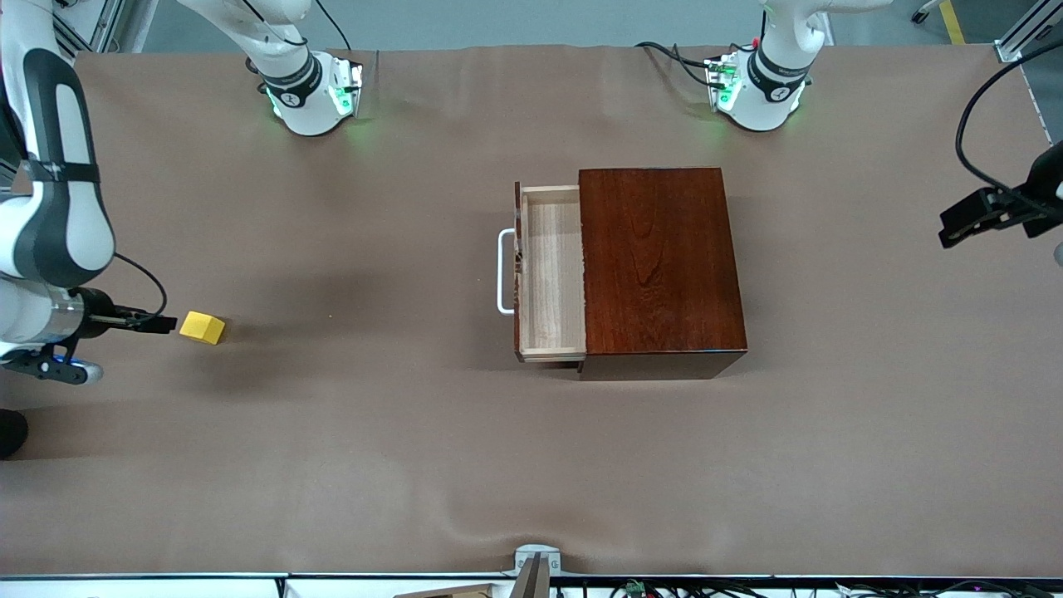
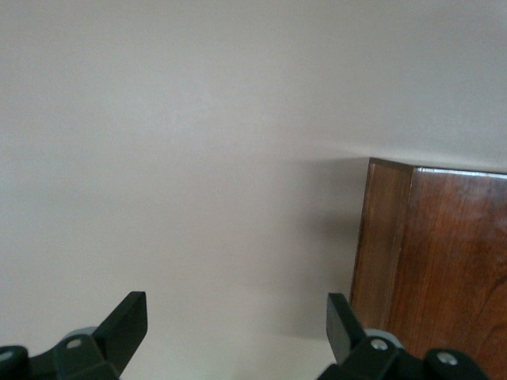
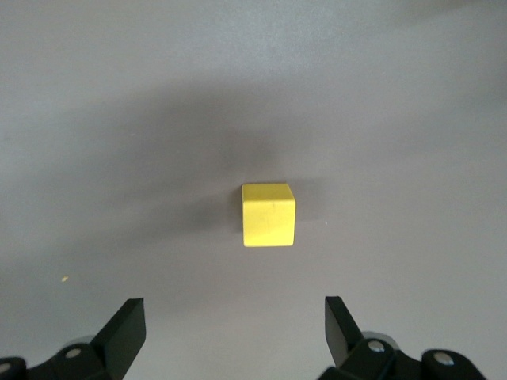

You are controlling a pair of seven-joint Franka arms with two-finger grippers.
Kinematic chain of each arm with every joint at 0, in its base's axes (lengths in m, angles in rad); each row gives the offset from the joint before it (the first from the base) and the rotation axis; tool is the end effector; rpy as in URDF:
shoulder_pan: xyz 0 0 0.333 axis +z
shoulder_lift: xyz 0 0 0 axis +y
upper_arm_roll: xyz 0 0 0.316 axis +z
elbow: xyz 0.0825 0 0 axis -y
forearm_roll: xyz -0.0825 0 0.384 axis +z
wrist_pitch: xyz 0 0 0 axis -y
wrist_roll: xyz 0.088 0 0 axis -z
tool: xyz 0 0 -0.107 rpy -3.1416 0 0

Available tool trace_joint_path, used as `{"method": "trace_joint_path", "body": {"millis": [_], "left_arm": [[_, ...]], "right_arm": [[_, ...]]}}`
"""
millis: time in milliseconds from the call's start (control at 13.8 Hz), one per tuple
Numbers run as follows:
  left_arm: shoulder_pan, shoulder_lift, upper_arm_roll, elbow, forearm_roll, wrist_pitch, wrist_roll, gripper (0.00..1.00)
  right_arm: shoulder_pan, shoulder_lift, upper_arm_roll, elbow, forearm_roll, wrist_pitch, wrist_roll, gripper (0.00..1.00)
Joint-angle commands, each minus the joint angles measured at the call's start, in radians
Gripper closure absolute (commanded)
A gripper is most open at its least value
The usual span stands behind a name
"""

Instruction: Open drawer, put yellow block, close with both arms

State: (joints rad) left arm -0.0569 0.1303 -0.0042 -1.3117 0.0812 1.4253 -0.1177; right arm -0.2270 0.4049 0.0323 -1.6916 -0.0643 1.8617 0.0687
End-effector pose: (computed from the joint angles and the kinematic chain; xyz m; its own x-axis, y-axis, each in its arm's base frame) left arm 0.5788 -0.0256 0.6587 0.9977 0.0680 -0.0067 0.0672 -0.9944 -0.0812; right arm 0.6213 -0.1294 0.3453 0.9441 -0.2369 -0.2292 -0.2295 -0.9715 0.0588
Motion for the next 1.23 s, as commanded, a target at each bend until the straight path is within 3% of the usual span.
{"method": "trace_joint_path", "body": {"millis": [0,289,651,1012,1084,1157], "left_arm": [[0.015,-0.063,-0.011,-0.063,-0.033,-0.009,0.032,0.00],[0.025,-0.198,-0.008,-0.266,-0.055,0.093,0.033,0.00],[0.035,-0.205,-0.014,-0.262,-0.055,0.083,0.032,0.00],[0.039,-0.195,-0.014,-0.258,-0.054,0.086,0.032,0.00],[0.039,-0.195,-0.014,-0.258,-0.054,0.086,0.032,0.00],[0.037,-0.195,-0.014,-0.258,-0.054,0.086,0.032,0.00]], "right_arm": [[-0.025,-0.002,0.017,-0.082,-0.009,0.101,0.006,0.00],[-0.054,0.052,0.018,-0.111,-0.009,0.143,0.006,0.00],[-0.069,0.080,0.018,-0.230,-0.008,0.347,0.006,0.00],[-0.087,0.109,0.018,-0.238,-0.008,0.358,0.005,0.00],[-0.094,0.109,0.020,-0.240,-0.008,0.358,0.002,0.08],[-0.092,0.109,0.020,-0.246,-0.008,0.358,0.002,0.22]]}}
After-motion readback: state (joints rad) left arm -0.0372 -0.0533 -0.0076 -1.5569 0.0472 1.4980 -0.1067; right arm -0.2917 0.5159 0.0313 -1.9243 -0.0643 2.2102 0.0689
